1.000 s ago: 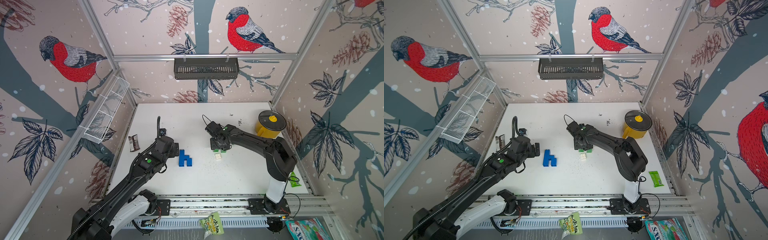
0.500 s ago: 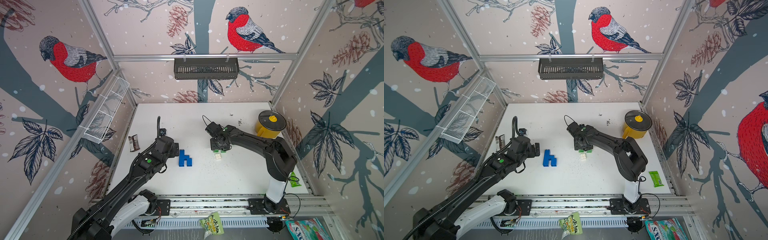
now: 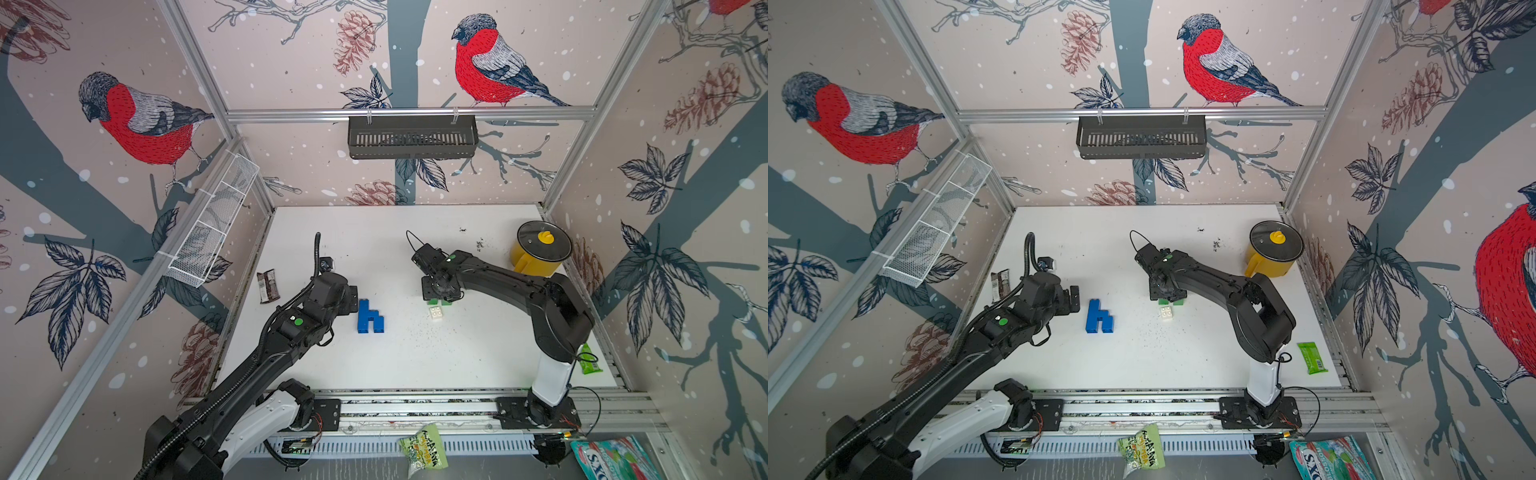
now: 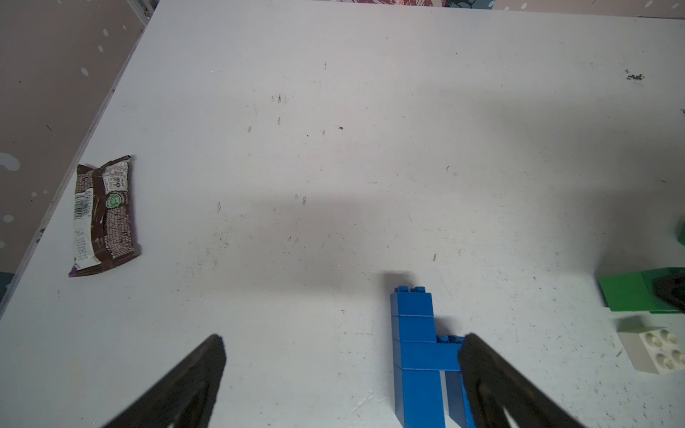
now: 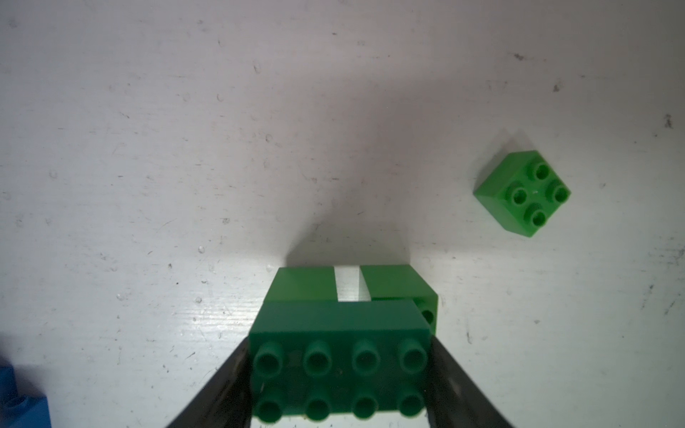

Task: Assemble the letter h with lego
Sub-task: Assemble the lego brick with the lego brick.

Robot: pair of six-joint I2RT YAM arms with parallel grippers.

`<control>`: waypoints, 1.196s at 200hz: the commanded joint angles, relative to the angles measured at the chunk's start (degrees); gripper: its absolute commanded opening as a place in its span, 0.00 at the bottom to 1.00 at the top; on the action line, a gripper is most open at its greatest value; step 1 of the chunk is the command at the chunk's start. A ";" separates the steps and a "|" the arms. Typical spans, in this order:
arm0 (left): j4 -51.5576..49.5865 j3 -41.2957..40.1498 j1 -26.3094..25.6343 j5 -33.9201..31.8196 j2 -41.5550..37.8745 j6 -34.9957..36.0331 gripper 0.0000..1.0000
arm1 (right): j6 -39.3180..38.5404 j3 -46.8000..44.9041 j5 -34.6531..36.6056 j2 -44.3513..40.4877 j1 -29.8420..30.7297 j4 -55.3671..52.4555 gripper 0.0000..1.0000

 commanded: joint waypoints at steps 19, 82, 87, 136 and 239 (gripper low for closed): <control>0.63 0.24 -0.08 -0.15 0.02 -0.02 0.98 | -0.32 -0.13 0.11 0.11 0.16 0.43 0.50; 0.62 0.19 -0.07 -0.12 0.02 0.03 0.98 | -0.19 -0.38 0.01 0.13 0.24 0.62 0.50; 0.63 0.20 -0.06 -0.05 0.01 -0.01 0.98 | -0.19 -0.37 0.16 0.13 0.24 0.64 0.50; 0.63 0.24 -0.10 -0.16 0.02 -0.09 0.98 | -0.20 -0.65 -0.16 0.33 0.23 0.86 0.50; 0.63 0.17 -0.13 -0.08 0.03 -0.02 0.98 | 0.72 -0.61 0.97 0.40 0.58 0.10 0.50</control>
